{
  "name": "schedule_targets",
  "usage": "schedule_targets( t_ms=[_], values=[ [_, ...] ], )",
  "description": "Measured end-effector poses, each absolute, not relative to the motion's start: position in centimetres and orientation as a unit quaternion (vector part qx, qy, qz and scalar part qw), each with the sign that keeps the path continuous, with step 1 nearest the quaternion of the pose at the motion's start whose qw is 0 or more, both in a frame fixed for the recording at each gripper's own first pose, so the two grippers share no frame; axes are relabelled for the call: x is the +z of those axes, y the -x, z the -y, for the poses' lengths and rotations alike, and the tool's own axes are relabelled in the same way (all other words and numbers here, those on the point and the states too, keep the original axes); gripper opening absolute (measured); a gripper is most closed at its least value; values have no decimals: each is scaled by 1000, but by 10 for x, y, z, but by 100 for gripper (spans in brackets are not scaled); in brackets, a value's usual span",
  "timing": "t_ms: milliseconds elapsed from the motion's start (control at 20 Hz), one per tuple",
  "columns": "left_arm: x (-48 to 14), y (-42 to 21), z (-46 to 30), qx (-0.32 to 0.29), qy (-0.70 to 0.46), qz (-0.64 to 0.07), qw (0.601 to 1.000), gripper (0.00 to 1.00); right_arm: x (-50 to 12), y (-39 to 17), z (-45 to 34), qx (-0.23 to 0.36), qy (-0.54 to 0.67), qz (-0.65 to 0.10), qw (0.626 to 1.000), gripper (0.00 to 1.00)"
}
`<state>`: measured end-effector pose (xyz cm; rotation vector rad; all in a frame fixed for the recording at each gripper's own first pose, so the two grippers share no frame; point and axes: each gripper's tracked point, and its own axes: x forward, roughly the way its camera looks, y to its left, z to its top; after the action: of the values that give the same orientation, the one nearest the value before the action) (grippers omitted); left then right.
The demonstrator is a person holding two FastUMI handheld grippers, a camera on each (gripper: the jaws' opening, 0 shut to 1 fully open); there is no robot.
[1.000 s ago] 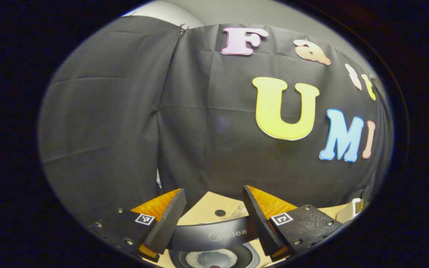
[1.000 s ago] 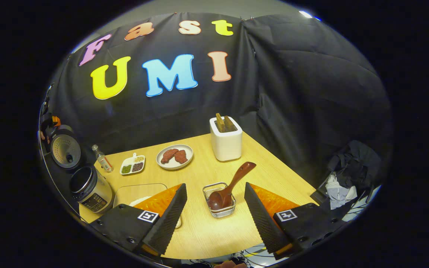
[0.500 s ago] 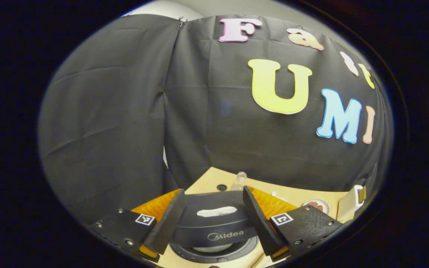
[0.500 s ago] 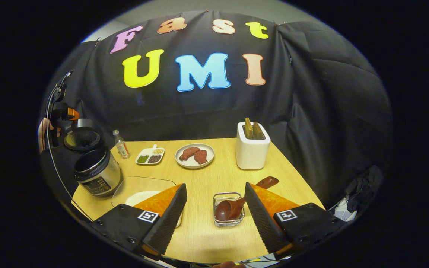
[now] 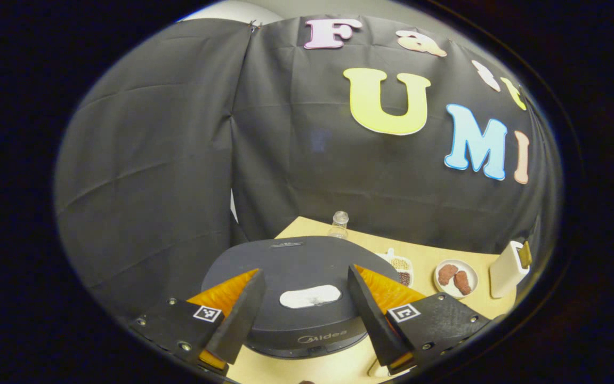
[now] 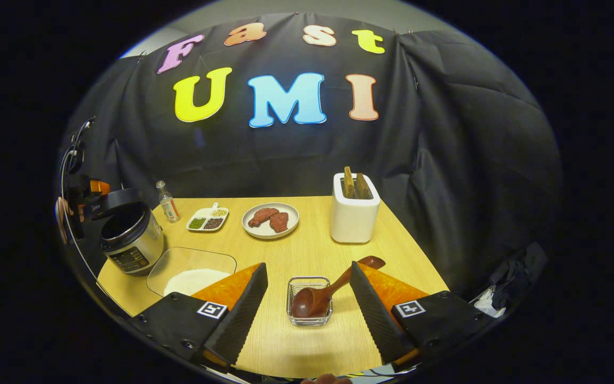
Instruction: Close the left gripper, press the button to open the rice cooker; take a wooden spoon from the chopstick holder with the right hand, scoop a spoonful of rice and pour it into the rice cooker, then put the wooden spoon back into the chopstick holder.
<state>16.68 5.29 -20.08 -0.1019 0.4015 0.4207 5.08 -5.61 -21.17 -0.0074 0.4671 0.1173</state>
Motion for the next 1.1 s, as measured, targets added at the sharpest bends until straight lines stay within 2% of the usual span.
schedule_targets(
  t_ms=[50,200,450,500,550,600,700,900,1100],
  values=[
    [-205,-166,-53,205,48,-198,957,98,-213,-51,53,62,4,-231,971,98],
    [-229,-163,-42,198,39,-211,956,95,-214,-52,47,72,19,-229,971,98],
    [-275,-152,-36,192,21,-250,949,98,-221,-49,42,82,29,-233,968,98],
    [-278,-150,-35,192,18,-253,948,95,-222,-48,42,83,29,-235,968,98],
    [-275,-153,-36,192,14,-243,951,98,-223,-47,42,84,29,-237,968,98],
    [-277,-151,-36,192,17,-250,949,96,-225,-46,42,85,29,-238,967,98],
    [-278,-151,-38,194,20,-250,948,99,-228,-45,41,91,32,-242,966,98],
    [-278,-150,-37,193,20,-246,950,96,-234,-40,40,100,40,-246,963,98],
    [-287,-151,-36,190,7,-255,948,100,-237,-37,35,109,35,-250,961,98]
  ],
)
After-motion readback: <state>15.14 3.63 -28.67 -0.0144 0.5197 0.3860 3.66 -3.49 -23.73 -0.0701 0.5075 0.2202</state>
